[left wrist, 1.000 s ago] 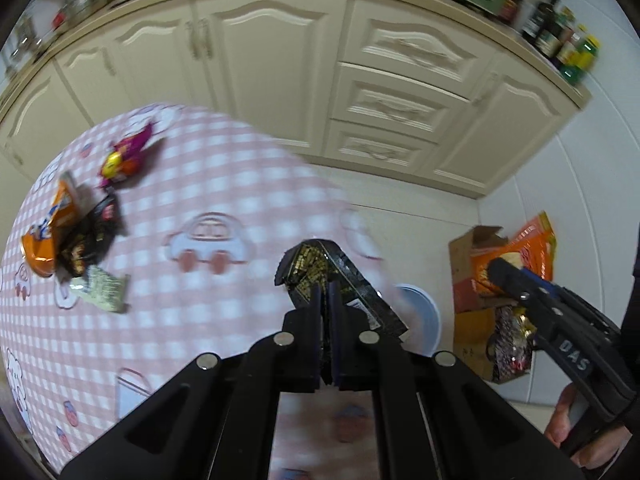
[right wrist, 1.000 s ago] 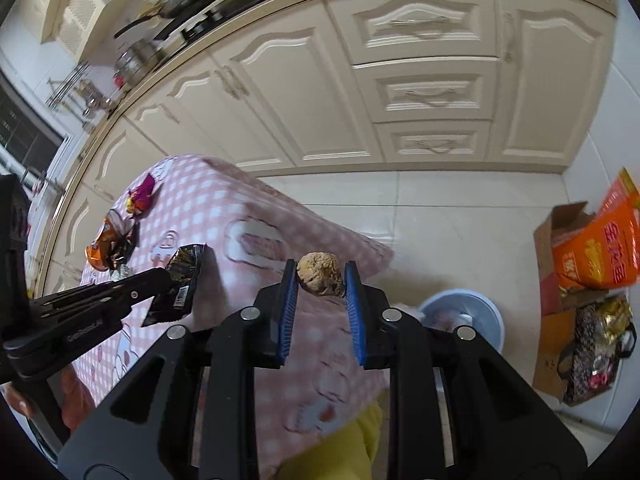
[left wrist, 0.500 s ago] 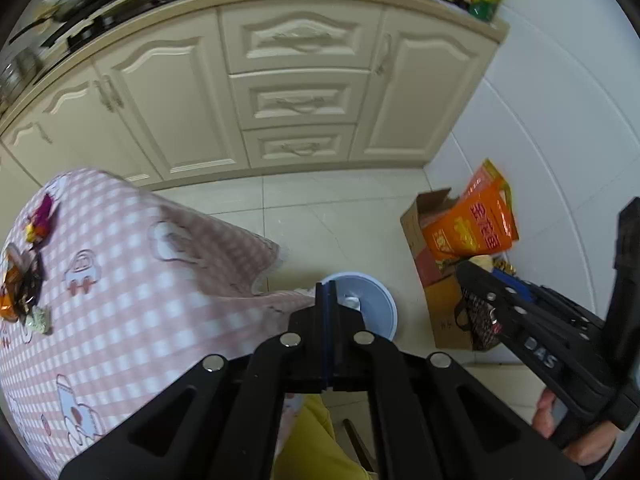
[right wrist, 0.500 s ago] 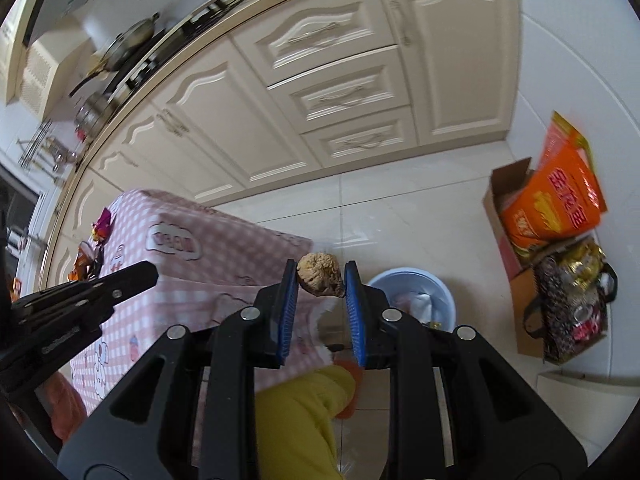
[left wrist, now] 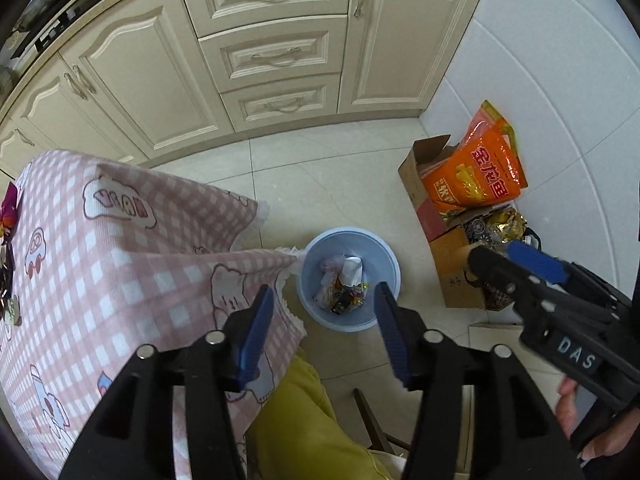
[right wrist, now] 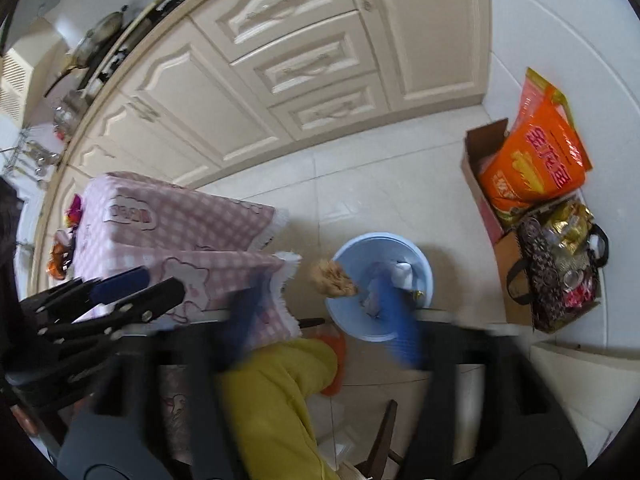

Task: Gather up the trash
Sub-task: 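Open both tools to drop the items into the bin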

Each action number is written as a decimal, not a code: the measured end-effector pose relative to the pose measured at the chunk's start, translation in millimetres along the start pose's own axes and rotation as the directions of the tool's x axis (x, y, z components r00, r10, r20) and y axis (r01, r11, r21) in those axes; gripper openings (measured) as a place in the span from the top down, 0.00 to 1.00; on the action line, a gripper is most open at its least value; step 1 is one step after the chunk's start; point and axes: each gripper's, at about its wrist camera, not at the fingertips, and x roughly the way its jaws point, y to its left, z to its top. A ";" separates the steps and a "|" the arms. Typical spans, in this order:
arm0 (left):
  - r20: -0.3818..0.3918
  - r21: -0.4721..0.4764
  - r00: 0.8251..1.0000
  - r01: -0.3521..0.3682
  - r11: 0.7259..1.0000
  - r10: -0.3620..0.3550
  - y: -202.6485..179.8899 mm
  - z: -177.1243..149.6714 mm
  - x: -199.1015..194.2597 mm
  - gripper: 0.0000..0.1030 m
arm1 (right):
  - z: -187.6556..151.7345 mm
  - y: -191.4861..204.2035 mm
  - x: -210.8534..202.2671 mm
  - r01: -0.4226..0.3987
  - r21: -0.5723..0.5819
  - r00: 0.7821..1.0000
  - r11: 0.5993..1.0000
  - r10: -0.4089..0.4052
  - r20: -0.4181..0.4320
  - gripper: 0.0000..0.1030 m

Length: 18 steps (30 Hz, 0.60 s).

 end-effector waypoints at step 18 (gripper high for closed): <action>0.061 -0.050 0.998 0.010 0.999 -0.007 28.7 -22.2 -36.4 0.42 | -12.7 41.1 -18.5 -0.034 -0.053 0.999 0.998 0.035 0.017 0.33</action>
